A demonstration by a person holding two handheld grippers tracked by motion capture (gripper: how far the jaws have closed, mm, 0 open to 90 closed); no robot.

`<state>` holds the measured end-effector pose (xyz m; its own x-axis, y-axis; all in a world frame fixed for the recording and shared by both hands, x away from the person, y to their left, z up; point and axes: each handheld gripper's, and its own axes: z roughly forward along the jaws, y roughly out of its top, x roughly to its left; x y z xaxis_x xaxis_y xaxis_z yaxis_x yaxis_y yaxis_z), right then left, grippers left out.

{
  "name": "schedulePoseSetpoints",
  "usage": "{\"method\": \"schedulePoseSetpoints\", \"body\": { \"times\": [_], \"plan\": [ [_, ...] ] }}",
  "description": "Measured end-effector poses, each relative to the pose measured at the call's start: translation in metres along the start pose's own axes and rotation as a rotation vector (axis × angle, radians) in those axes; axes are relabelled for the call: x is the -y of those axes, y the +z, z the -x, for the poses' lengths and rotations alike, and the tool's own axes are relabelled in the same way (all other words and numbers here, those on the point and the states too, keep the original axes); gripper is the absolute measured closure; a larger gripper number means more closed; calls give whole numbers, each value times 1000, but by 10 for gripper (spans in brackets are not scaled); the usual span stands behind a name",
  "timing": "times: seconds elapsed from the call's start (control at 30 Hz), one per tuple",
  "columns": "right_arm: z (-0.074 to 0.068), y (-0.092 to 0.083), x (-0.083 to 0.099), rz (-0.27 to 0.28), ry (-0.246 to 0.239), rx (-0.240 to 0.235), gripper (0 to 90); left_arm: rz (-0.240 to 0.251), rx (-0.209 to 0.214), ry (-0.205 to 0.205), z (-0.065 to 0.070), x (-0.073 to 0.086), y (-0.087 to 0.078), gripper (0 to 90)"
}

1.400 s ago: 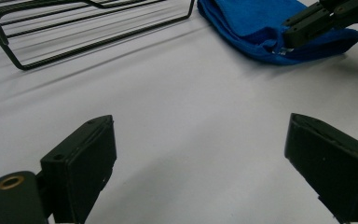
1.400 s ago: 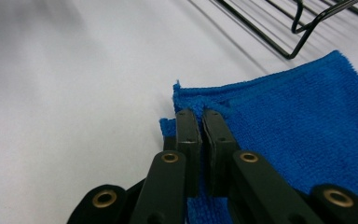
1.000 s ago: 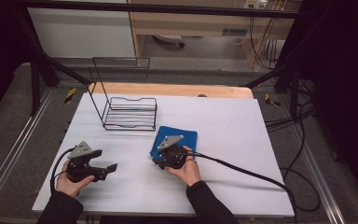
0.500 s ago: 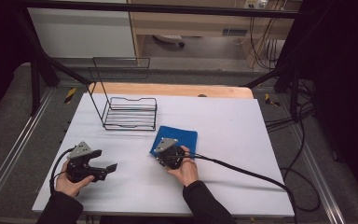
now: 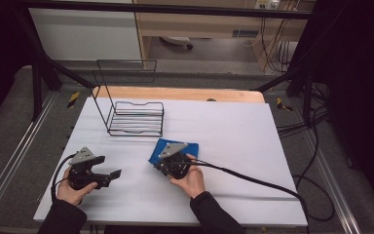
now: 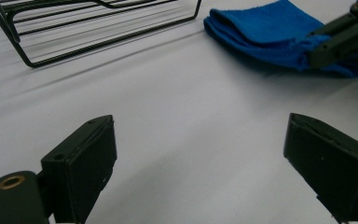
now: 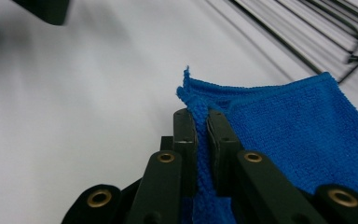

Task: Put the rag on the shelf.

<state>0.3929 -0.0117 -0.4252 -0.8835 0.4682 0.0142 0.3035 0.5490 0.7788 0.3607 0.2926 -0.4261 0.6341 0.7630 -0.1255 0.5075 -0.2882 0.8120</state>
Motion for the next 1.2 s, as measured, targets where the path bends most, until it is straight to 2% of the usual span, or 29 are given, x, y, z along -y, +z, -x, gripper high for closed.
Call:
{"method": "schedulePoseSetpoints", "body": {
  "times": [0.03, 0.23, 0.3, 0.37, 0.47, 0.6, 0.73, 0.83, 0.9, 0.93, 0.97, 1.0, 1.03, 1.13, 1.17, 1.2],
  "plan": [
    [-9, 4, -1, -3, 1, -19, 845, 0, -1, 0, 0, 0, 0, 92],
    [-24, 17, -4, -22, -13, -52, 842, -2, -5, -7, -1, -1, -3, 82],
    [-34, 22, -6, -18, -24, -90, 842, 3, -9, -10, -2, -1, -3, 77],
    [-37, 24, -6, -19, -37, -93, 841, 7, -9, -13, -2, -2, -4, 76],
    [-50, 28, -7, -20, -44, -145, 840, 7, -10, -13, -2, -2, -5, 74],
    [-55, 33, -6, -34, -64, -161, 837, 7, -9, -12, -2, -2, -5, 71],
    [-56, 35, -3, -49, -58, -176, 817, -2, -10, -15, -2, -2, -5, 66],
    [-55, 32, -4, -40, -44, -178, 762, -8, -12, -16, -2, -2, -4, 61],
    [-55, 28, -7, -27, -28, -179, 663, -10, -13, -13, -2, -2, -5, 57],
    [-54, 22, -11, -19, -27, -165, 594, -9, -15, -14, -2, -3, -5, 57],
    [-54, 22, -11, -19, -27, -165, 594, -5, -15, -17, -2, -3, -5, 57],
    [-52, 15, -14, -6, -24, -167, 534, -4, -13, -18, -2, -3, -6, 57],
    [-52, 15, -14, -6, -24, -167, 534, -3, -14, -17, -2, -3, -6, 57],
    [-49, 3, -19, 6, -26, -129, 466, -2, -16, -13, -2, -3, -6, 57],
    [-46, 0, -20, 18, -17, -112, 441, -3, -14, -11, -1, -4, -6, 57],
    [-38, -8, -20, 25, 7, -80, 379, -3, -11, -10, -1, -4, -6, 57]
  ]
}}
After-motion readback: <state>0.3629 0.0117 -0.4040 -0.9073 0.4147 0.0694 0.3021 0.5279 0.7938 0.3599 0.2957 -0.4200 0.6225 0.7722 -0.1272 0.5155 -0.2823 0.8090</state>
